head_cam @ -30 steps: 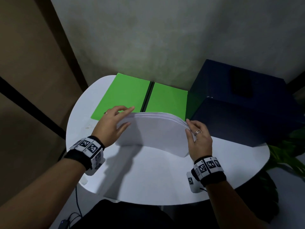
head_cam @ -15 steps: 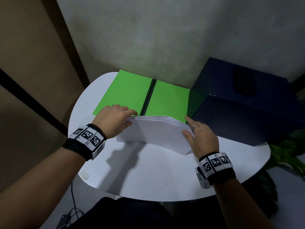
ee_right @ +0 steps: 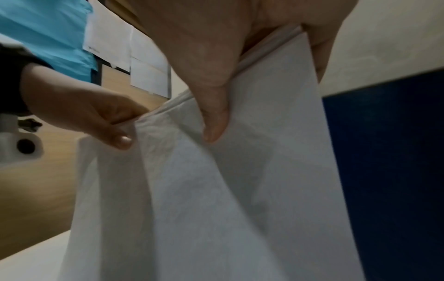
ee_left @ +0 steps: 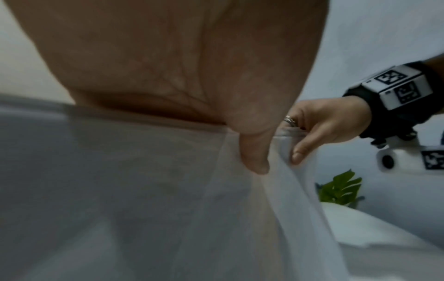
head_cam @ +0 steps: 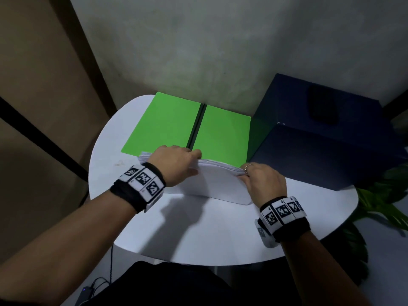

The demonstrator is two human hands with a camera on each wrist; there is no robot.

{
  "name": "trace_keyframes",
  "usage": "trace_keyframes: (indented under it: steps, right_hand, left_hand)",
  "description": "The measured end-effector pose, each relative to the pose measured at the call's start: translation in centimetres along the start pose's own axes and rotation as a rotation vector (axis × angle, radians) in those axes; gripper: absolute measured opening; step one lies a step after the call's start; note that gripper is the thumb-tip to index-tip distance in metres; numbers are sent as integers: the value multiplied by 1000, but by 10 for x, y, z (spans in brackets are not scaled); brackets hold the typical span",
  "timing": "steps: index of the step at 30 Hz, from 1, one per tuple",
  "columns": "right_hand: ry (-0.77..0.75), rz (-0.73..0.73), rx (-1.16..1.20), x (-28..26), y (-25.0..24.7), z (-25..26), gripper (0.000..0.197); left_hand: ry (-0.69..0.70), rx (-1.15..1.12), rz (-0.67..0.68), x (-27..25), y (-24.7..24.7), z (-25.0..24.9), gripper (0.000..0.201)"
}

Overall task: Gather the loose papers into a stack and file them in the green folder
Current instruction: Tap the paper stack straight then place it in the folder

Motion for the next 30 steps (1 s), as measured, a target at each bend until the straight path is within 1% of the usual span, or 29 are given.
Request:
trace_keyframes:
  steps: [1,3,4,5,6,7,8,9,10,11,12,13,14,15,16,17,19,20,23,25,27,29,30]
  right_hand:
    - [-22,-77,-3,1,-11,4,15]
    - [-36,-290,33,2,-41,6,13]
    - [4,-401,90,1,-54,-1,21]
    - [89,-508,158,-3,-65,-14,38]
    - [202,-590,236,-8,-70,-30,59]
    - [318,-626,350,-12,-67,-48,81]
    - [412,-597,533,-12,-53,-62,100]
    - [468,-515,777,-7,-32,-69,114]
    - [476,-432,1048,-1,-12,-67,118]
    - [455,-374,1299,6,3,-62,112]
    - [430,-343,1476,12,9,-57,98]
    - [422,-346,1560,14,10,-55,80]
    - [422,-369,1572,13,6,-54,63]
    - [425,-397,1549,11,-1,-55,47]
    - [424,-430,1519,8,-8,-57,35]
    - [414,-470,1496,4,-15,-58,29]
    - [399,-492,1489,-3,-16,-58,28]
    - [410,-465,1487,-6,-9,-57,28]
    - [456,-330,1439,-7,19,-46,34]
    - [456,-288,1431,-8,29,-40,36]
    - [450,-274,1436,-6,32,-38,38]
    - [431,-272,1443,-6,30,-37,37]
    - [414,-280,1445,-5,28,-37,37]
  left_hand:
    - [22,-24,-17,5,-2,-13,30]
    - [23,-63,-91,12,-12,-27,20]
    - [-9,-102,-148,12,-19,-23,19]
    - [-40,-173,-215,9,-28,-14,19]
    - [-59,-292,-282,3,-36,-1,19]
    - [-53,-449,-344,-3,-44,12,20]
    - [-42,-620,-396,-10,-51,22,20]
    - [-38,-799,-434,-14,-54,31,18]
    - [-47,-971,-454,-16,-52,38,12]
    - [-63,-1130,-464,-16,-47,43,8]
    - [-87,-1264,-476,-16,-39,49,11]
    - [-102,-1339,-498,-17,-32,52,18]
    - [-125,-1354,-527,-18,-27,54,27]
    - [-134,-1341,-562,-21,-25,54,30]
    - [-131,-1320,-597,-23,-25,53,26]
    - [-122,-1300,-629,-27,-25,52,20]
    - [-116,-1272,-642,-31,-21,54,19]
    - [-124,-1269,-624,-33,-14,56,18]
    - [-233,-1289,-573,-36,17,78,23]
    - [-269,-1335,-555,-38,27,84,26]
    - [-256,-1375,-570,-37,18,79,29]
    - [-220,-1470,-603,-34,3,73,29]
    - [-199,-1537,-608,-32,-4,69,34]
Point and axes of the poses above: each hand's wrist, its own x-axis towards the middle knuckle, its own y-axis out of the palm, z = x × y, the point moved 10 cm from there along x, towards the middle knuckle, and after that the axes turned 12 degrees about -x, right-handed, at the moved point
